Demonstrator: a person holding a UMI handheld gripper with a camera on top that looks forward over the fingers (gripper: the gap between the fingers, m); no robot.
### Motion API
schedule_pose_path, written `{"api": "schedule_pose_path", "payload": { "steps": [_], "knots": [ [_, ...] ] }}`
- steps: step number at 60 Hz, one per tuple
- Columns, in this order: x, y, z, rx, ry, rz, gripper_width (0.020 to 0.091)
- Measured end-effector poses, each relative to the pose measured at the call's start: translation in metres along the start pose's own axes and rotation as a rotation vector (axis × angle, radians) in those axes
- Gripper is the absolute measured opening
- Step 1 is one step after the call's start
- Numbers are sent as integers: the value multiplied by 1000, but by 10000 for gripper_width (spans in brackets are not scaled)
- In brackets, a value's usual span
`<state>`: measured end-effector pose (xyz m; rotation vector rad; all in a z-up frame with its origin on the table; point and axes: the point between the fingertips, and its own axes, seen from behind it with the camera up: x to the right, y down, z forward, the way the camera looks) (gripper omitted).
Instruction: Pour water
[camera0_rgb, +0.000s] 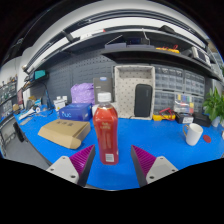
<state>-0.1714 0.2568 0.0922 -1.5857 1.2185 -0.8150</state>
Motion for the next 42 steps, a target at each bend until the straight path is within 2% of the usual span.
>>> {"api": "schedule_pose_path", "payload": {
  "steps": [11, 14, 21, 26, 30, 41, 42],
  "knots": [
    [-19, -21, 47, 52, -15, 10, 720],
    [-23, -27, 59, 75, -19, 5, 692],
    [-16, -28, 81, 84, 15, -6, 592],
    [-9, -19, 93, 74, 37, 26, 484],
    [-10, -23, 95, 116, 31, 39, 440],
    [-9, -22, 97, 119, 18, 30, 295],
    [-9, -23, 98, 119, 18, 37, 299]
  ]
}}
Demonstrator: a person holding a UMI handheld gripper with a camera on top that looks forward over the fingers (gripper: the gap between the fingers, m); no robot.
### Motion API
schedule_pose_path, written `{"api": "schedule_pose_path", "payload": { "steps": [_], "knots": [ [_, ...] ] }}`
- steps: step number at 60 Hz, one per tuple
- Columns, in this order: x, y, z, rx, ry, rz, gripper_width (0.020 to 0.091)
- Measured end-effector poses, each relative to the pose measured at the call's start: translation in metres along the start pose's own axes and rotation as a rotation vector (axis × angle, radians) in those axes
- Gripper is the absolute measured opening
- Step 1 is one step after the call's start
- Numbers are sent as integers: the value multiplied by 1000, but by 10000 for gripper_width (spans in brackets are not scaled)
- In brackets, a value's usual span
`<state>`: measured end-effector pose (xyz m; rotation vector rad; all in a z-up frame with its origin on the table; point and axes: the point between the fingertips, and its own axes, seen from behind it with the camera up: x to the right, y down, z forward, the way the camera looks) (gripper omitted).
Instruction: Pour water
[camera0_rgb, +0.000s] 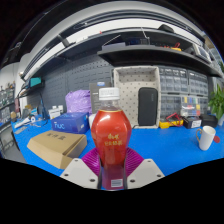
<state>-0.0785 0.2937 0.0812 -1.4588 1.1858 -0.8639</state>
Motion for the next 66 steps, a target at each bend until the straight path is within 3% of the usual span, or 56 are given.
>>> {"api": "schedule_pose_path", "payload": {
  "steps": [2, 14, 28, 42, 66],
  "knots": [
    [2, -2, 0, 3, -5, 15, 270],
    [21, -5, 0, -12, -25, 164, 267],
    [108, -31, 2, -31, 14, 526, 267],
    [202, -83, 6, 57, 30, 1138, 271],
    [285, -108, 3, 172, -35, 1883, 270]
  ]
}}
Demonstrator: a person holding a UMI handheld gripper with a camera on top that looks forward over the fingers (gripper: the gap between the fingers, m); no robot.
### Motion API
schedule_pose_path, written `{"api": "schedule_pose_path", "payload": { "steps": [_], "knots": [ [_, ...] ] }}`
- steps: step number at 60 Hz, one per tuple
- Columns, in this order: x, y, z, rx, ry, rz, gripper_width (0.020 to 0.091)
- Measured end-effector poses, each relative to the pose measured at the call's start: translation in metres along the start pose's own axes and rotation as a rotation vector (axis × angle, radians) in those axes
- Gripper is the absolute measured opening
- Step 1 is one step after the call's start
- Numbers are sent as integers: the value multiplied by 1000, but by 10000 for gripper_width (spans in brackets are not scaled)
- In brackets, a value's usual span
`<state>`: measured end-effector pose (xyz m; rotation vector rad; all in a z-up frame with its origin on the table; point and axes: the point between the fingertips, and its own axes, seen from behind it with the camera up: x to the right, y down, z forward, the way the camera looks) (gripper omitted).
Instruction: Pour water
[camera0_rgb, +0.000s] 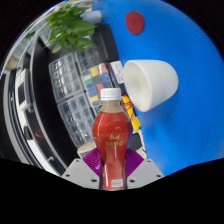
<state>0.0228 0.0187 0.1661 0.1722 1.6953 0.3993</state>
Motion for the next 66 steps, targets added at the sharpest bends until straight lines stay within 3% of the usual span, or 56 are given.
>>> {"api": "schedule_pose_path", "payload": {
  "steps": [13, 22, 37, 44, 55, 66],
  "knots": [
    [6, -20, -1, 13, 27, 114, 270],
    [14, -16, -4, -17, 64, 55, 272],
    [-37, -17, -13, -95, 84, -585, 271],
    [-79, -46, -18, -55, 74, -950, 273],
    [-138, -111, -26, 108, 59, -1254, 286],
    [-123, -216, -32, 250, 258, -1631, 288]
  ]
}}
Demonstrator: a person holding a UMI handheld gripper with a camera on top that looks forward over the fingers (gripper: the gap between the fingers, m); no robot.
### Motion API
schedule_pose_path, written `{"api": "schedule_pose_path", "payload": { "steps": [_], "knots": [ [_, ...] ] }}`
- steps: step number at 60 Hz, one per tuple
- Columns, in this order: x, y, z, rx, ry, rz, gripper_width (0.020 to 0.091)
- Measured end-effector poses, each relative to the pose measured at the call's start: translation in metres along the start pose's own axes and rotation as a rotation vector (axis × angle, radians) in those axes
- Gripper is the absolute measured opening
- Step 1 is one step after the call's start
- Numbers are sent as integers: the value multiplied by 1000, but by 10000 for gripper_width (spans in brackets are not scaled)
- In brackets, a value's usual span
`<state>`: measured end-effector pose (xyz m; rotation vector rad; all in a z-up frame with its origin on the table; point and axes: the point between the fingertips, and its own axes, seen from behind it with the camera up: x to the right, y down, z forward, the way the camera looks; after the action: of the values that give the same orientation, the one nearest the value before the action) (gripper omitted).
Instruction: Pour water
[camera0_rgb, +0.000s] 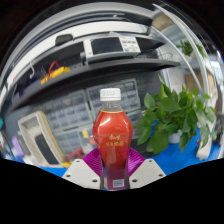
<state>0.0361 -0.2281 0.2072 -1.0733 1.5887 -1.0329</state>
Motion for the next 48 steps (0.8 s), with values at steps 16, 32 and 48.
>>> {"api": "schedule_pose_path", "payload": {
  "steps": [16, 32, 48],
  "knots": [
    [79, 72, 32, -82, 84, -156, 286],
    [85, 98, 37, -21, 62, -149, 309],
    [83, 99, 34, -10, 71, -162, 436]
  ]
}}
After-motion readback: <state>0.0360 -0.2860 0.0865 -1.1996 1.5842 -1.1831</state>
